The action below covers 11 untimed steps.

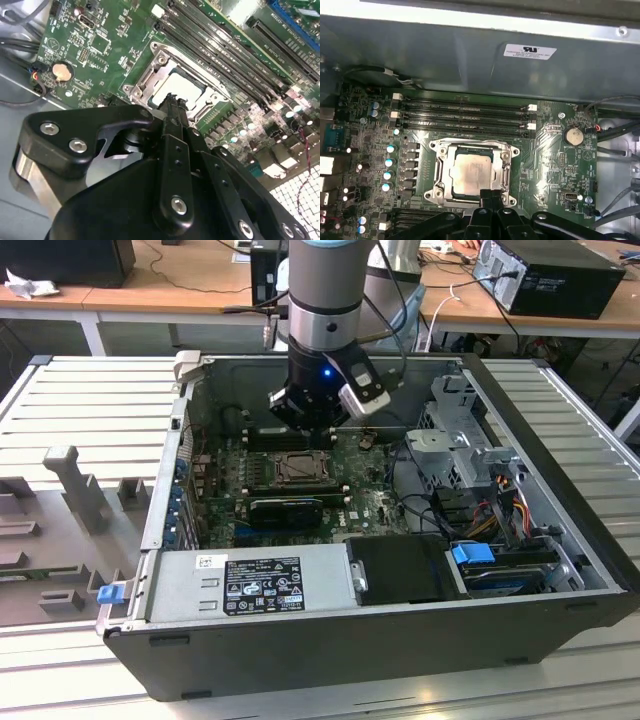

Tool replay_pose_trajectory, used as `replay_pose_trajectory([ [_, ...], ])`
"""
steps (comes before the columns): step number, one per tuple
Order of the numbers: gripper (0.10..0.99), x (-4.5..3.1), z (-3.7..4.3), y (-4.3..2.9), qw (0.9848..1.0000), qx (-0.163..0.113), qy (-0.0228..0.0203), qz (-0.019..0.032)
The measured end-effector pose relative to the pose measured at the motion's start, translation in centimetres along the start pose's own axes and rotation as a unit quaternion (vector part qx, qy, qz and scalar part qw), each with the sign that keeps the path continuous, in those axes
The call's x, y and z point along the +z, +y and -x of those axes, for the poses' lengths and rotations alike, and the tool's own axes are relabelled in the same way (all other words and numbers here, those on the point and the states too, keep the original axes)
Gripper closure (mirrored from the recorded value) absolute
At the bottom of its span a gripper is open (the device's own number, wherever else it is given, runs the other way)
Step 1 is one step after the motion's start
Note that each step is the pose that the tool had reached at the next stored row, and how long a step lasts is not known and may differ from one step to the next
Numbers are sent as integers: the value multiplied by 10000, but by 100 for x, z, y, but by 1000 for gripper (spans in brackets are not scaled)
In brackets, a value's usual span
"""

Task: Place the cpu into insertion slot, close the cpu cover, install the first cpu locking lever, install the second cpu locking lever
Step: 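Install the second cpu locking lever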

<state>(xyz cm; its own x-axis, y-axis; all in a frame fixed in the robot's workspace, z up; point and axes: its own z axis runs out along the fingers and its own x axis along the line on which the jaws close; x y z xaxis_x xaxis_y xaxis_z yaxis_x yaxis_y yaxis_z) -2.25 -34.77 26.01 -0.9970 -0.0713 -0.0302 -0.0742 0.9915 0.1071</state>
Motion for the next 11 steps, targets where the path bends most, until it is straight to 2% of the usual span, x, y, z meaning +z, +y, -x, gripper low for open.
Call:
replay_pose_trajectory([
  [4,980,-10,-7,-96,10000,0,0,2],
  [7,980,-24,-17,-243,10000,0,0,3],
  [8,980,-11,-20,-271,10000,1,9,3],
  [11,980,58,-23,-288,9999,-81,60,11],
])
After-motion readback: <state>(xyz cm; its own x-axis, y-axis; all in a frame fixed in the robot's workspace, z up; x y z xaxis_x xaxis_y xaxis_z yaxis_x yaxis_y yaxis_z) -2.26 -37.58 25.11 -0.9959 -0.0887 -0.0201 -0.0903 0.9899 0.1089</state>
